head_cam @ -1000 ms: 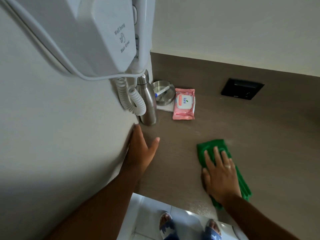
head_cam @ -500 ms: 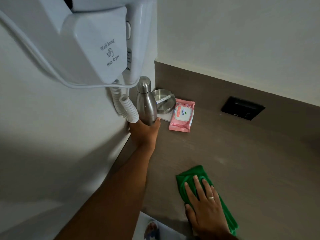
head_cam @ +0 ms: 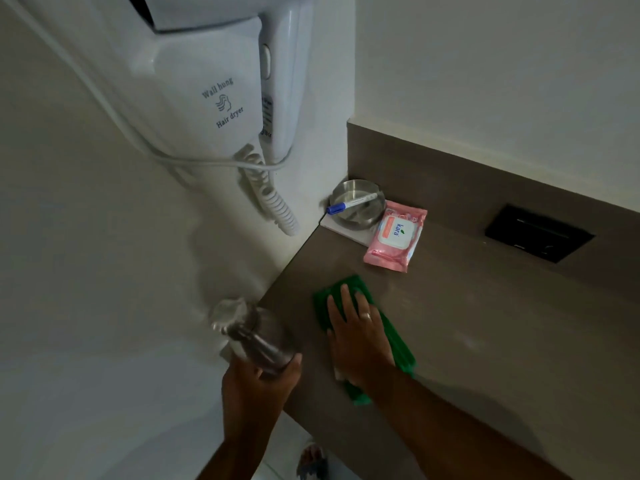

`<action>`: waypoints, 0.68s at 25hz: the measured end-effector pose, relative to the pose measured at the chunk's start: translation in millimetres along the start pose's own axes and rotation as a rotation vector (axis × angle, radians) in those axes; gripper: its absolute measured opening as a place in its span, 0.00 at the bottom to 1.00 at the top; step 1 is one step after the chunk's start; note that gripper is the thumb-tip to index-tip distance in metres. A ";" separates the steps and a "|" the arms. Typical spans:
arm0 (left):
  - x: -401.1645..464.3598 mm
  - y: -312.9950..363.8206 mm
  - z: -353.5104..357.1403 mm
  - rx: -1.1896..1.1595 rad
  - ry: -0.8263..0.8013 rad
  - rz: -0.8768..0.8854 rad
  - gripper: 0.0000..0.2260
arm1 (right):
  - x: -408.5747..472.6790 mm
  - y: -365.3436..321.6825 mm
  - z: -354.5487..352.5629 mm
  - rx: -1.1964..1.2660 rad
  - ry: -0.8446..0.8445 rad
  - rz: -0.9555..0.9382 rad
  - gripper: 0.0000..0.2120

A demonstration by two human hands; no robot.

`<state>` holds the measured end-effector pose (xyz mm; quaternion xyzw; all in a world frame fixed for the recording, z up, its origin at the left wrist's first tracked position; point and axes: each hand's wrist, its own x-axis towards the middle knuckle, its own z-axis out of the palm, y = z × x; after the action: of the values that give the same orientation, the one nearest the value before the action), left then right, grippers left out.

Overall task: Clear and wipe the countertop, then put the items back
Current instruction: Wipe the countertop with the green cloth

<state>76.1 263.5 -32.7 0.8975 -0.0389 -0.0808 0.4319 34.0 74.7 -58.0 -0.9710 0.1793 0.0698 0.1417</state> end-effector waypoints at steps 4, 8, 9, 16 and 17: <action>7.6 -8.9 -6.2 -0.026 -0.022 0.048 0.26 | 88.4 -24.1 -14.3 -0.003 0.041 0.047 0.39; 17.3 -14.6 -8.5 -0.104 -0.074 0.137 0.31 | 135.8 -30.1 -18.9 0.046 0.086 0.118 0.37; 17.3 -13.8 -8.9 -0.125 -0.087 0.148 0.31 | 136.0 -30.0 -20.5 0.071 0.110 0.143 0.35; 22.1 -19.7 -14.3 -0.182 -0.139 0.108 0.34 | 25.5 -37.1 -8.1 0.134 0.082 0.308 0.34; 22.8 -19.8 -14.5 -0.166 -0.140 0.113 0.34 | 30.9 -36.3 -10.2 0.125 0.069 0.304 0.34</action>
<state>101.1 283.8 -41.9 0.8471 -0.1124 -0.1216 0.5050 76.9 94.0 -45.0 -0.9238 0.3330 0.0458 0.1835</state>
